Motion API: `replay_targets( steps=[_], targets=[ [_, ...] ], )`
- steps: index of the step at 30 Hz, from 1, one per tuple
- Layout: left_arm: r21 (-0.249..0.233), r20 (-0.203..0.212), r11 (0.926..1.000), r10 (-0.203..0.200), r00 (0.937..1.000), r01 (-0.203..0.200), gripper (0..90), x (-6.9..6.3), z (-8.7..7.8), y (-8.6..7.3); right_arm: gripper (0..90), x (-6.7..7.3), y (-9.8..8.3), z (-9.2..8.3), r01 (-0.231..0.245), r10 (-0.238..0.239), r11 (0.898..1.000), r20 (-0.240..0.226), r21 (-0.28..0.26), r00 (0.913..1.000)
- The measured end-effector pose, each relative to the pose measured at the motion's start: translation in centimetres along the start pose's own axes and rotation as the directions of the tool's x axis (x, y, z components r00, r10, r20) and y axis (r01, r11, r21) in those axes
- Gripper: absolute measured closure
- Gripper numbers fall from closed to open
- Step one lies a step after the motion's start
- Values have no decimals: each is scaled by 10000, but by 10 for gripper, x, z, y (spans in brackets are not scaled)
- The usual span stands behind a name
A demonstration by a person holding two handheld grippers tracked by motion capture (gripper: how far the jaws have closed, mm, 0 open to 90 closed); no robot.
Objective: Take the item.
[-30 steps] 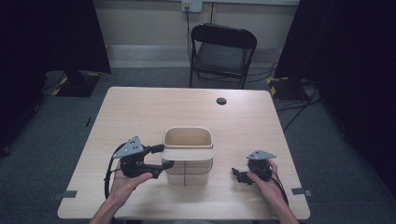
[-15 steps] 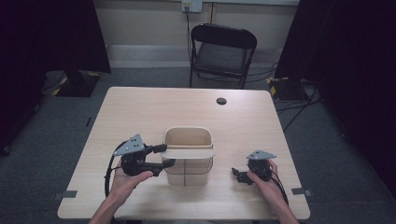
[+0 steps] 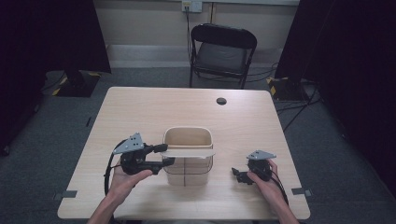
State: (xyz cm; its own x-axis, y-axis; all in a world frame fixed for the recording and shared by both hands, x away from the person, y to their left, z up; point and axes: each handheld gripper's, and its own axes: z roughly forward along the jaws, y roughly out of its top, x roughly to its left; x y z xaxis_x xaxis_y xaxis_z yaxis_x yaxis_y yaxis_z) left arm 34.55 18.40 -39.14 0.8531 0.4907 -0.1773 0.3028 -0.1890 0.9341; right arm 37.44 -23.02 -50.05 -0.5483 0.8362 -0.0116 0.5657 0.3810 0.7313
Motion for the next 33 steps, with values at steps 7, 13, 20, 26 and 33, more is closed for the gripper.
replay_targets(
  steps=[7, 13, 20, 26, 33],
  targets=[
    [27, 262, 9999, -116, 9996, 115, 418, 5, 1, 2, 123, 0, 0, 0, 0, 0, 10000, 1, 1, 10000],
    [75, 331, 10000, 32, 9994, -35, 448, 4, 3, 5, 123, 0, 0, 0, -3, 3, 10000, 0, 1, 10000],
    [18, 277, 10000, -3, 9996, 3, 470, 4, 5, 10, 123, 0, 0, 0, -3, 3, 10000, 1, 1, 10000],
    [-25, 313, 10000, -35, 9995, 36, 490, 5, 5, 13, 123, 0, 0, 0, -3, 3, 10000, 2, 0, 10000],
    [116, 325, 9999, 105, 9994, -108, 512, 7, 6, 17, 123, 0, 0, 0, -10, 10, 10000, -1, 5, 10000]
  ],
)
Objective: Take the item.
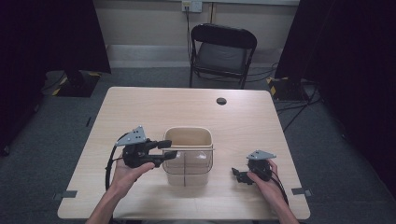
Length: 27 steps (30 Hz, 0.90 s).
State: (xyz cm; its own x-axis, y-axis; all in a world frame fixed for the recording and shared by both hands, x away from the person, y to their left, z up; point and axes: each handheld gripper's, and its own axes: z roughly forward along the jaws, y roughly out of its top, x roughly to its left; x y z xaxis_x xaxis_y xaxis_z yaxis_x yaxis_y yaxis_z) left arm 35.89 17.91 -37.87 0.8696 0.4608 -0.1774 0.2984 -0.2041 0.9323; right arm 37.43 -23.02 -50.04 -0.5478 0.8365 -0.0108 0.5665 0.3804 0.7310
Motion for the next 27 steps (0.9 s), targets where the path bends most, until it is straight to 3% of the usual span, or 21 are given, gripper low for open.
replay_targets(
  steps=[27],
  targets=[
    [18, 4, 9998, -209, 9998, 209, 544, 6, 1, 4, 123, 0, 0, 0, 2, -2, 10000, 0, 0, 10000]
  ],
)
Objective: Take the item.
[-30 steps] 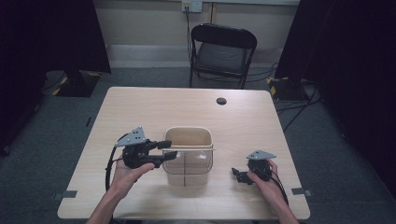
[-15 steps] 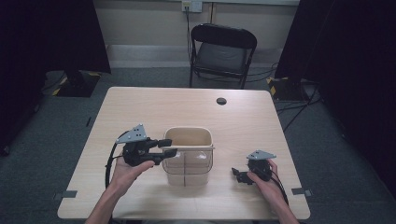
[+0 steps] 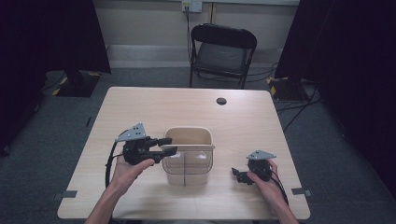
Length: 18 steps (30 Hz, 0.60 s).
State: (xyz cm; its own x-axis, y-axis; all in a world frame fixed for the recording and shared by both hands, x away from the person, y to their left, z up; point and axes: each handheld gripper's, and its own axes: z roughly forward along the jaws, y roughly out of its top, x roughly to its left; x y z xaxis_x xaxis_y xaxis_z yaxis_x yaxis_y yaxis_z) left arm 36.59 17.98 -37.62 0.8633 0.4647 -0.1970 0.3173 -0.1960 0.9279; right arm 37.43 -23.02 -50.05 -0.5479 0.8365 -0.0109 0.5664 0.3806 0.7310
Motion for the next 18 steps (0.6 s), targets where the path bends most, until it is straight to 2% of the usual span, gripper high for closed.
replay_targets(
  steps=[18],
  targets=[
    [5, -30, 10000, 42, 10000, -42, 548, -1, 0, 0, 123, 0, 0, 0, 5, -5, 10000, -2, 2, 10000]
  ],
)
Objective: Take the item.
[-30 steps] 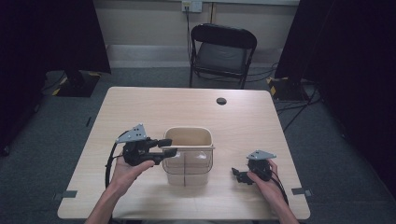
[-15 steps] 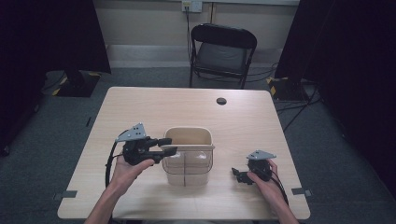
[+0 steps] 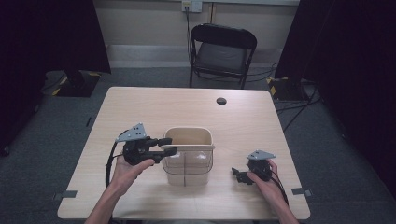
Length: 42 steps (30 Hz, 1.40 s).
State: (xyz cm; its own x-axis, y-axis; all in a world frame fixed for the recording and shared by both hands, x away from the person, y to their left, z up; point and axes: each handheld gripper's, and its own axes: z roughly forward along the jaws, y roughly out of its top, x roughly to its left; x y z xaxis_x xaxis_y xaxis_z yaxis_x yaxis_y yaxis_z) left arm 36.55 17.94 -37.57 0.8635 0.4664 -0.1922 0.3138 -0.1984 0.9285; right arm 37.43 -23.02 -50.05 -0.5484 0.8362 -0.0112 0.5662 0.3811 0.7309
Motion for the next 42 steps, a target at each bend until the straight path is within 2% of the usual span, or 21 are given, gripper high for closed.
replay_targets(
  steps=[42],
  targets=[
    [24, 30, 10000, 8, 10000, -8, 558, 1, 0, 1, 123, 0, 0, 0, -7, 7, 10000, 3, -3, 10000]
  ],
)
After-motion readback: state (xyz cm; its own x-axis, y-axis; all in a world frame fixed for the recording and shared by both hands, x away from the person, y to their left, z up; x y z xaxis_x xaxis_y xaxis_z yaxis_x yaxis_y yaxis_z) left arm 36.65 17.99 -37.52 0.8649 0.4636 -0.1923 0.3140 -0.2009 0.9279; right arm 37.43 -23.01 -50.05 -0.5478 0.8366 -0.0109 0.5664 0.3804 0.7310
